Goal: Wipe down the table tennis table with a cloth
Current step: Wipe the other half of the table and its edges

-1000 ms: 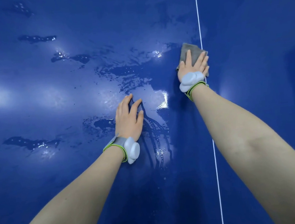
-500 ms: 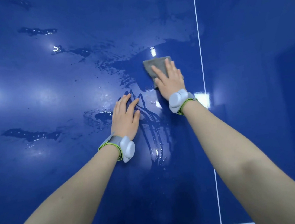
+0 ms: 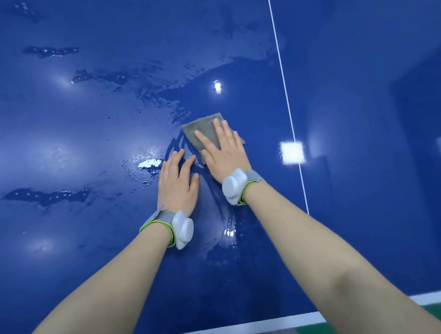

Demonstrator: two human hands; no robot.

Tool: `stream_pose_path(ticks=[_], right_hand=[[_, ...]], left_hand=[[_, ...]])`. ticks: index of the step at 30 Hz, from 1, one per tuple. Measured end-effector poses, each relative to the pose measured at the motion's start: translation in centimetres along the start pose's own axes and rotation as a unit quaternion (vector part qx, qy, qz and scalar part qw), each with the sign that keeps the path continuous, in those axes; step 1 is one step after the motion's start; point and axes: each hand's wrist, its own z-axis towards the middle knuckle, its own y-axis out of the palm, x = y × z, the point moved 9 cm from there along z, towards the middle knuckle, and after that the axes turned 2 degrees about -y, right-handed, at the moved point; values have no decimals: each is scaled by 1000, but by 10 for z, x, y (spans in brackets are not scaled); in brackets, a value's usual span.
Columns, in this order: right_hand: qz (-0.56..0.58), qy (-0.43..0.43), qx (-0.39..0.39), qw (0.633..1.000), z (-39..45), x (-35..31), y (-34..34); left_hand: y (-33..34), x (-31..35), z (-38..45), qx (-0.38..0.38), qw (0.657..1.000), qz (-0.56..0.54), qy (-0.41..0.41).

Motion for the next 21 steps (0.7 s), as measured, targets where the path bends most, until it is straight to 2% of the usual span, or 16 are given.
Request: stream_pose_path(ticks=[4, 8, 11, 15, 18, 21], right_hand=[[44, 161, 38, 985, -18, 64, -6], [37, 223, 34, 974, -33, 71, -3], [30, 195, 27, 980, -37, 39, 6], [13, 99, 16, 995, -54, -7, 17], [24, 37, 10, 999, -68, -8, 16], [48, 100, 36, 993, -80, 31, 10]], left_hand=[[-1, -1, -7, -4, 1000, 3, 6], [-1, -5, -17, -12, 1000, 8, 9], [-1, -7, -22, -20, 1000, 16, 14], [0, -10, -29, -25, 999, 22, 15], [0, -11, -36, -20, 999, 22, 21], [0, -12, -40, -23, 999, 19, 17]])
